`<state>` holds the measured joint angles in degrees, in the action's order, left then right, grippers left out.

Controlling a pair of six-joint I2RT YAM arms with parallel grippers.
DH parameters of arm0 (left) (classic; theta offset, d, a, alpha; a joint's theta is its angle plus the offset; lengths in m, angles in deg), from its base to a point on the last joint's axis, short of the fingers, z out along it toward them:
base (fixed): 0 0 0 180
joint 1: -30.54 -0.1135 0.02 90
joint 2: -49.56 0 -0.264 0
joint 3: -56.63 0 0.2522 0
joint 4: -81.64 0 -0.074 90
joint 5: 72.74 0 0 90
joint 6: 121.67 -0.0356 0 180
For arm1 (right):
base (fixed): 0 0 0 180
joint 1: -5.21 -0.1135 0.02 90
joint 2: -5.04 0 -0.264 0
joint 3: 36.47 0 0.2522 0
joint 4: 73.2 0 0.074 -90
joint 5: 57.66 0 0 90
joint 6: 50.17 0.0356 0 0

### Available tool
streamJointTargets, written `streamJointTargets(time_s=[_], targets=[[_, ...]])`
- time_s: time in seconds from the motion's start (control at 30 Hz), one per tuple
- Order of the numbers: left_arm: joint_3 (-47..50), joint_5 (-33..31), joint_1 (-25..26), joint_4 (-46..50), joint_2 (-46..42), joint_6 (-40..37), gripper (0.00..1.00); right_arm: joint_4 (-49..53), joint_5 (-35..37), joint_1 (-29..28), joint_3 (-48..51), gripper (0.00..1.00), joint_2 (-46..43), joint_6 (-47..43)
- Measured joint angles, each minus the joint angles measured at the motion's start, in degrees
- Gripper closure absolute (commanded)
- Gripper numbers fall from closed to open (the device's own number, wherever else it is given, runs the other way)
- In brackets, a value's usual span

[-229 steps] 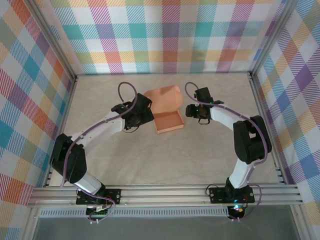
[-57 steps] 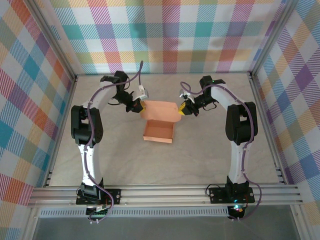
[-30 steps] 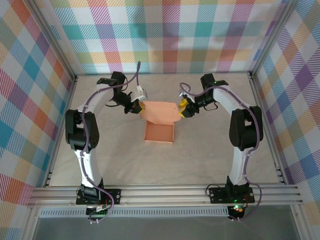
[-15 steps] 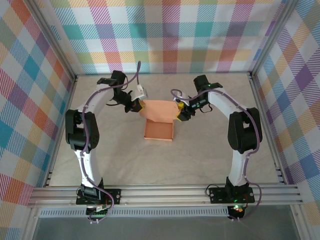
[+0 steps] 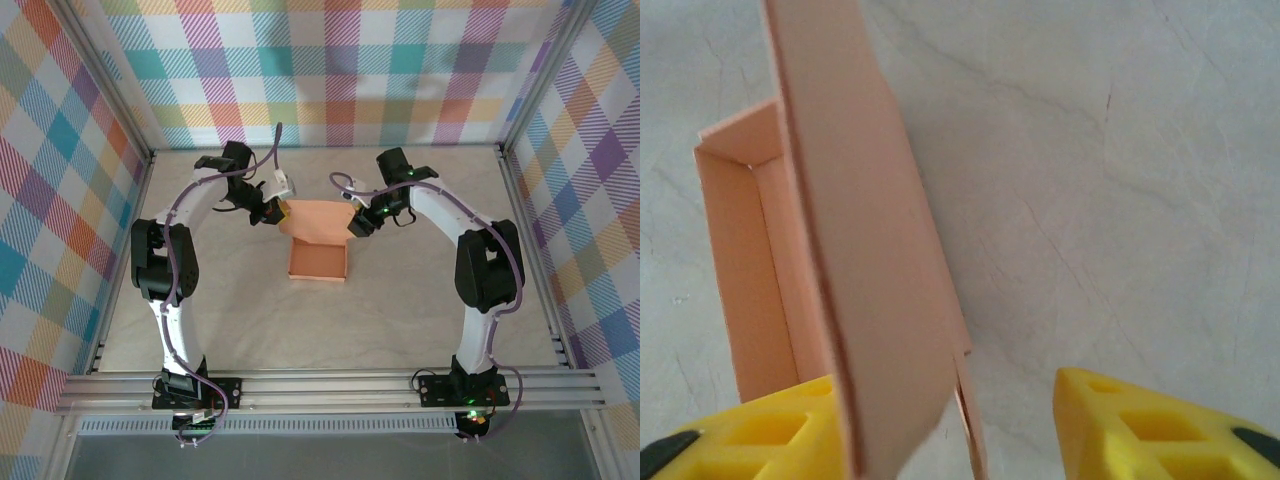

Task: Fold the paper box

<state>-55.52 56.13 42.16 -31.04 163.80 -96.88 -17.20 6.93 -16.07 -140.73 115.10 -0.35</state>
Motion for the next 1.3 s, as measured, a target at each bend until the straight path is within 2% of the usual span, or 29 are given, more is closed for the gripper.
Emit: streamJointTargets(time_s=[0.1, 0.47, 0.57, 0.8, 1.3], targets=[[0.2, -0.5, 0.0, 0.0, 0.0, 0.0, 1.0, 3.0, 0.4, 0.7, -2.2, 0.66, 0.0, 1.3], [0.9, -0.6, 0.2, -0.2, 0.0, -0.2, 1.0, 6.8, 0.4, 2.4, -4.9, 0.69, 0.0, 2.1], [0.9, -0.6, 0.3, -0.2, 0.0, -0.2, 1.0, 6.7, 0.5, 2.3, -4.9, 0.74, 0.0, 2.0], [0.9, -0.3, 0.3, 0.0, 0.0, -0.6, 1.0, 6.8, 0.5, 2.3, -6.9, 0.7, 1.4, 1.9], [0.9, 0.0, 0.5, 0.3, 0.0, -1.5, 1.0, 8.0, -0.6, 2.2, -8.4, 0.71, 4.5, -1.0]])
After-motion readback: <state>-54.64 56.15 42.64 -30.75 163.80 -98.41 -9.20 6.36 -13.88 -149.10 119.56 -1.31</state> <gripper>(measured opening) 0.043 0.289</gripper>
